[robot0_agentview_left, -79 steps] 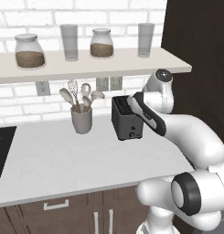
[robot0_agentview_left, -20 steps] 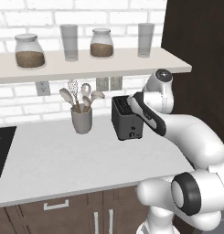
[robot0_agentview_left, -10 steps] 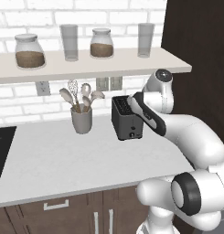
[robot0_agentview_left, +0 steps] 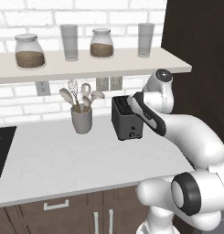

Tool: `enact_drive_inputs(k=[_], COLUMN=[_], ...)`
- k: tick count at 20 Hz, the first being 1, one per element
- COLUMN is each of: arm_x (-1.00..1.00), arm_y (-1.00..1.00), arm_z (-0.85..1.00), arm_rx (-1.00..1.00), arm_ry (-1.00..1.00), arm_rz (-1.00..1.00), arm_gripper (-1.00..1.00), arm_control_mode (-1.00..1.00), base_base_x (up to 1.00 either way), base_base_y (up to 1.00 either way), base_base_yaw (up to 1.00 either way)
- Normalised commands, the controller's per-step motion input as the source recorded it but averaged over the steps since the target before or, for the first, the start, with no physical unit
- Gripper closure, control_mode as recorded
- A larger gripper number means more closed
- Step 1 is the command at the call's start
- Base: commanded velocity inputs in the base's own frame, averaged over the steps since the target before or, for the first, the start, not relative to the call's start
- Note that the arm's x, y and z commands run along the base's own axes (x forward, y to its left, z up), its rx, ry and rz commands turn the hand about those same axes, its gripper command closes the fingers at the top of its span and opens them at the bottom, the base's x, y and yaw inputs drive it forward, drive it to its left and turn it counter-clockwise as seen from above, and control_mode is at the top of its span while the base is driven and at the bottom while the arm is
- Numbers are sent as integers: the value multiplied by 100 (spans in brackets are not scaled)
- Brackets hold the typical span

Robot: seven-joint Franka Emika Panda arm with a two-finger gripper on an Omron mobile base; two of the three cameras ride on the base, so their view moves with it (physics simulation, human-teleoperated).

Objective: Start the toaster. Once the lever pops up, take the bread to the plate on the dining counter.

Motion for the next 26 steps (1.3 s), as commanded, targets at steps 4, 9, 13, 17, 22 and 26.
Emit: enact_drive_inputs(k=[4,9,13,17,22,26], arm_x=[0,0,0,0,0,0], arm_y=[0,0,0,0,0,0], arm_z=[0,0,0,0,0,0], arm_rx=[0,0,0,0,0,0], arm_ry=[0,0,0,0,0,0], arm_rz=[0,0,0,0,0,0], arm_gripper=[-100,-100,-100,-100,-100,-100], arm_control_mode=[-100,-100,-100,-100,-100,-100], base_base_x=[0,0,0,0,0,0], base_base_y=[0,0,0,0,0,0], base_base_yaw=[0,0,0,0,0,0])
